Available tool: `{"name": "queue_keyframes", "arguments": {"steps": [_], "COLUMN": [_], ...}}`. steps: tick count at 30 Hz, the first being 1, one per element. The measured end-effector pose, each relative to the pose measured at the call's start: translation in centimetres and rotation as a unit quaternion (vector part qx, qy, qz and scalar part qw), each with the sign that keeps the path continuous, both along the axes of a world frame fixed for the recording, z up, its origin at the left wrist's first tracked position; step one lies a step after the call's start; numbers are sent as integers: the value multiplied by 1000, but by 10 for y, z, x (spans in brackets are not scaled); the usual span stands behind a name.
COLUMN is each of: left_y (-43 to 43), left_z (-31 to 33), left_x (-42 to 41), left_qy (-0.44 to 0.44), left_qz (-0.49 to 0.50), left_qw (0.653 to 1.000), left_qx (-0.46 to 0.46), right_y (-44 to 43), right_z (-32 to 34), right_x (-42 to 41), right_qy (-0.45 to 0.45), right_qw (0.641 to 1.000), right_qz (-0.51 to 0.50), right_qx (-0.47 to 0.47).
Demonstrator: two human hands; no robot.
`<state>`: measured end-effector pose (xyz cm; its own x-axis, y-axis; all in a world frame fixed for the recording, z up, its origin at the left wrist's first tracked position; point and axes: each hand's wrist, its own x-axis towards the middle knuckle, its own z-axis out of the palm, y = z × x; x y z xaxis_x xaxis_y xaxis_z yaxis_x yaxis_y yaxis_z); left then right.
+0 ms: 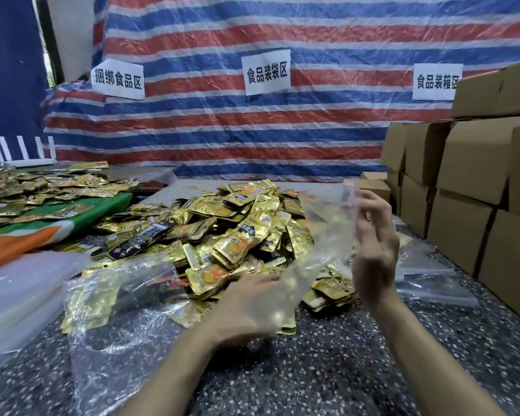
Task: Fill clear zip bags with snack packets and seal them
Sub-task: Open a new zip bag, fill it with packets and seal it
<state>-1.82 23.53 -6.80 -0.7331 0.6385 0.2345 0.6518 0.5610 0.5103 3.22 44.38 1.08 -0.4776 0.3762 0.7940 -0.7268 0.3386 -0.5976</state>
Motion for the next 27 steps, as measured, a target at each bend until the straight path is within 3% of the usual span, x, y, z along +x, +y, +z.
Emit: {"name": "queue_keyframes", "arguments": {"steps": [2, 6, 9, 13, 17, 21, 24, 27], "left_y": [-1, -5, 0, 7, 0, -4, -11, -18], "left_z": [-7, -9, -5, 4, 13, 33, 47, 56], "left_x": [0, 5, 13, 22, 15, 3, 0, 3], "left_qy": [7, 106, 191, 266, 170, 35, -70, -109], "left_qz": [-11, 8, -12, -17, 97, 224, 244, 236], "left_qw": [998, 992, 981, 960, 934, 842, 809, 826], "left_qx": [-61, -74, -36, 85, 300, 489, 530, 501], "right_y": [0, -3, -1, 2, -3, -11, -19, -23], "right_z": [0, -24, -31, -37, -40, -41, -45, -48], "right_x": [-5, -3, -3, -1, 2, 4, 6, 5], "right_qy": [0, -21, -20, -7, 38, 78, 73, 51], "right_qw": [999, 997, 998, 999, 993, 974, 960, 945], "right_qz": [23, 48, 49, 6, -7, -1, -14, -33], "right_qx": [-30, -58, -24, 39, 115, 212, 271, 323]}}
